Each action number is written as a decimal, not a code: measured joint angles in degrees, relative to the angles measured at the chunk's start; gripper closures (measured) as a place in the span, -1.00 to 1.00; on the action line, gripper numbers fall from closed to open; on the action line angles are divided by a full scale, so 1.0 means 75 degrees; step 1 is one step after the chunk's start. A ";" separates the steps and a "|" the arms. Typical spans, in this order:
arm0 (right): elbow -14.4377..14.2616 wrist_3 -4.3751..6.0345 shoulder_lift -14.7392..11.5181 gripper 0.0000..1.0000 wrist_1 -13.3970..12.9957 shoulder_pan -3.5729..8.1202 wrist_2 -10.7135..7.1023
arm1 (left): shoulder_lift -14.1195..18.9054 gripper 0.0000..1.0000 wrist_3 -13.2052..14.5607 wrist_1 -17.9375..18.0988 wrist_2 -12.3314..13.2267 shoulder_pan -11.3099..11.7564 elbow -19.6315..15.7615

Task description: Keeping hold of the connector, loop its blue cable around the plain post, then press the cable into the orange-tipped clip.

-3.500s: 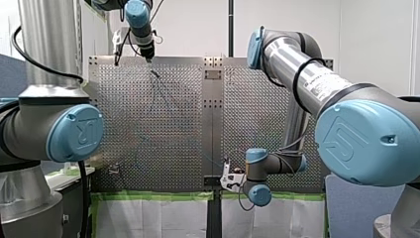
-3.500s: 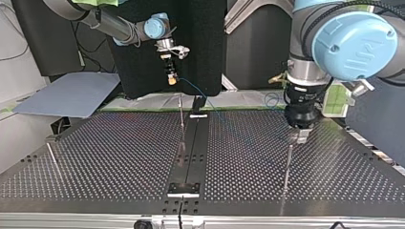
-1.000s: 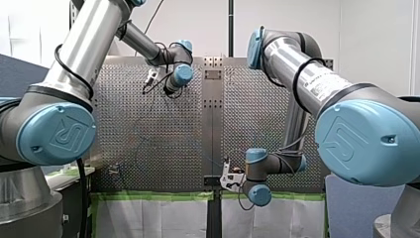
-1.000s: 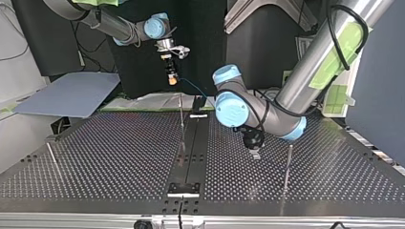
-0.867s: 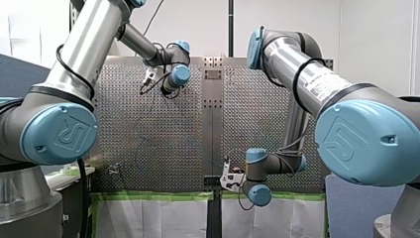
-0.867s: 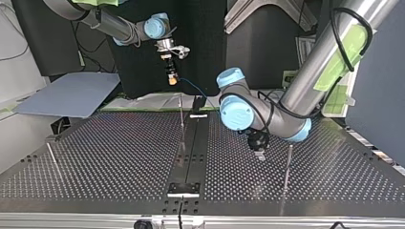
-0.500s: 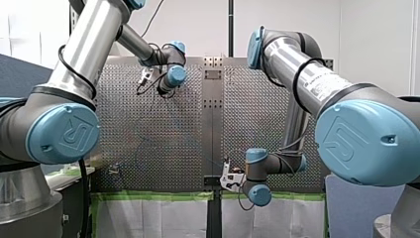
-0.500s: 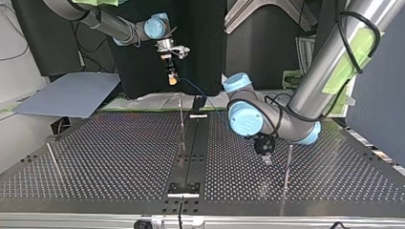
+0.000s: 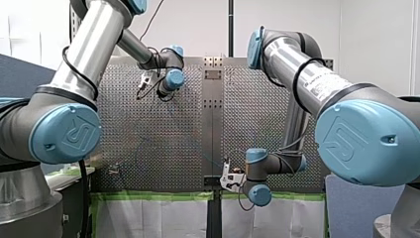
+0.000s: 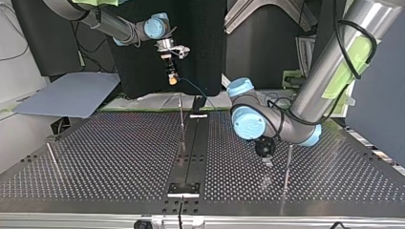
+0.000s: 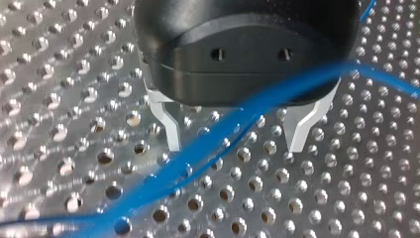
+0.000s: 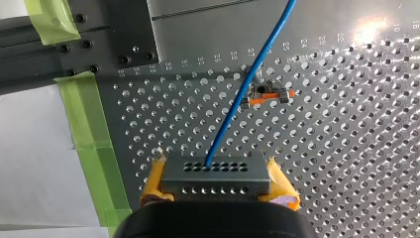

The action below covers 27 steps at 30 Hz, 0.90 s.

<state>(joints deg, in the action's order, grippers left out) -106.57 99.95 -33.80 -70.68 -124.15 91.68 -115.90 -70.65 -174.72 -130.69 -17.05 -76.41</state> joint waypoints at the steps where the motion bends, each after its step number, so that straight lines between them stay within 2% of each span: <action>1: 0.0001 0.0000 -0.0001 1.00 0.0000 0.0000 0.0000 | -0.0003 -1.00 -0.0026 0.0012 0.0014 0.0041 0.0006; 8: 0.0001 0.0001 0.0000 1.00 -0.0019 0.0000 0.0000 | -0.0016 -1.00 -0.0210 0.0081 0.0183 0.0174 0.0009; 15: 0.0000 0.0000 -0.0001 1.00 -0.0008 0.0000 0.0000 | -0.0017 -1.00 -0.0262 0.0198 0.0306 0.0105 -0.0029; 27: -0.0001 0.0000 0.0000 1.00 -0.0001 0.0000 0.0000 | -0.0018 -1.00 -0.0332 0.0671 0.0284 0.0069 -0.0379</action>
<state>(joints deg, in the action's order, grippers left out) -106.58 99.95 -33.80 -70.69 -124.15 91.68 -116.03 -73.14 -169.69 -128.56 -16.54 -79.26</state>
